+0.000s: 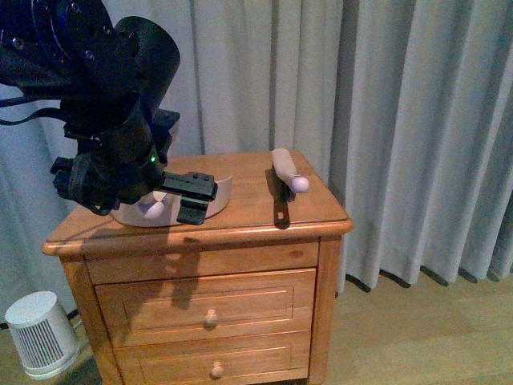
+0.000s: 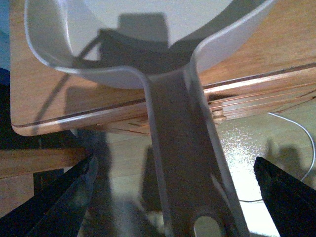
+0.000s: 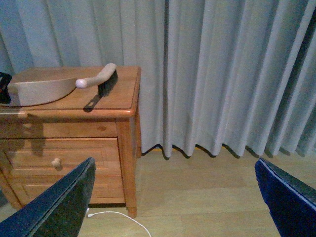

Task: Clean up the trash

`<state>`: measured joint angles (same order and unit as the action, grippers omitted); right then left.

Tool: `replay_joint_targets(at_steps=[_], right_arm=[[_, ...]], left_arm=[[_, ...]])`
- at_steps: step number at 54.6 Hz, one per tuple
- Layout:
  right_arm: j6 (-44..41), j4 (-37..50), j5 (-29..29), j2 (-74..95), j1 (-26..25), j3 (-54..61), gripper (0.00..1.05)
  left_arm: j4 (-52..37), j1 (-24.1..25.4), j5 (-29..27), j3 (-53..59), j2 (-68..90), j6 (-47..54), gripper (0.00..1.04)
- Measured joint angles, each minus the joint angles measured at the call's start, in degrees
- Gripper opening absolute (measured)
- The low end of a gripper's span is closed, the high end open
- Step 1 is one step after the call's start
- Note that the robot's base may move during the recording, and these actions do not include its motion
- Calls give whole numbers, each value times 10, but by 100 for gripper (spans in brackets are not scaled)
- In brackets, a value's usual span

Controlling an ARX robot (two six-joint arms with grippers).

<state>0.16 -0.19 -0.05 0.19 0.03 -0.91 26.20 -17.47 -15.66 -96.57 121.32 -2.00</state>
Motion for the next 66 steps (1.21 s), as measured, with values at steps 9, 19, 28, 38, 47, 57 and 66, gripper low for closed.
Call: replay_joint_targets(at_steps=[9,19,28,38,47,57,66], right_arm=[[0,0,0,0,0,0,97],[0,0,0,0,0,0,97],[0,0,0,0,0,0,97],[0,0,0,0,0,0,97],[0,0,0,0,0,0,97],[0,0,0,0,0,0,97],[0,0,0,0,0,0,97]], left_arm=[[-3,2,1,2,0,0,97],[-4,2,-7,10,0,7,82],[-7,2,-13,12,0,14,54],[-7,2,-18,12,0,21,28],[-7,2,-19,12,0,24,28],[-9,2,-19,9,0,28,28],[-28,4,-9,-6,0,45,27]])
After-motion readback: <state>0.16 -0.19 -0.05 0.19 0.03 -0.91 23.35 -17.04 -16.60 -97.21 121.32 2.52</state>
